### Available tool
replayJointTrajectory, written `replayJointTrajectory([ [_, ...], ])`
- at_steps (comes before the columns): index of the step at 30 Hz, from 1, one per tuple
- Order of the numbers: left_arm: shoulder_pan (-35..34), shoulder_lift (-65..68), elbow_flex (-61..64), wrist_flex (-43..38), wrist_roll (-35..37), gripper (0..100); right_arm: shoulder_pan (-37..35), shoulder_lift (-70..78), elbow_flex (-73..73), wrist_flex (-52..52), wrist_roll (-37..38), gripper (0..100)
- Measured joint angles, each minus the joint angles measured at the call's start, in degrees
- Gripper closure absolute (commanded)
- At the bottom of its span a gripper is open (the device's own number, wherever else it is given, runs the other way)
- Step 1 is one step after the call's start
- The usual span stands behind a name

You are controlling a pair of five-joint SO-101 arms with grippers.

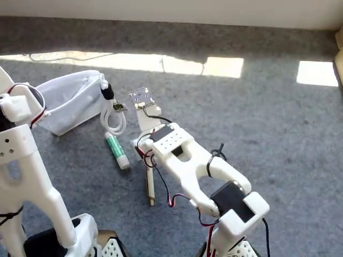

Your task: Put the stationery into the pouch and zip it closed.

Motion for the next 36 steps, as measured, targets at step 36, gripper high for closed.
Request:
replayJointTrajectory([
  [36,0.0,-0.2,0.1,0.0,0.0,99,1.0,7.8,-13.5,24.9,6.1,90.4],
])
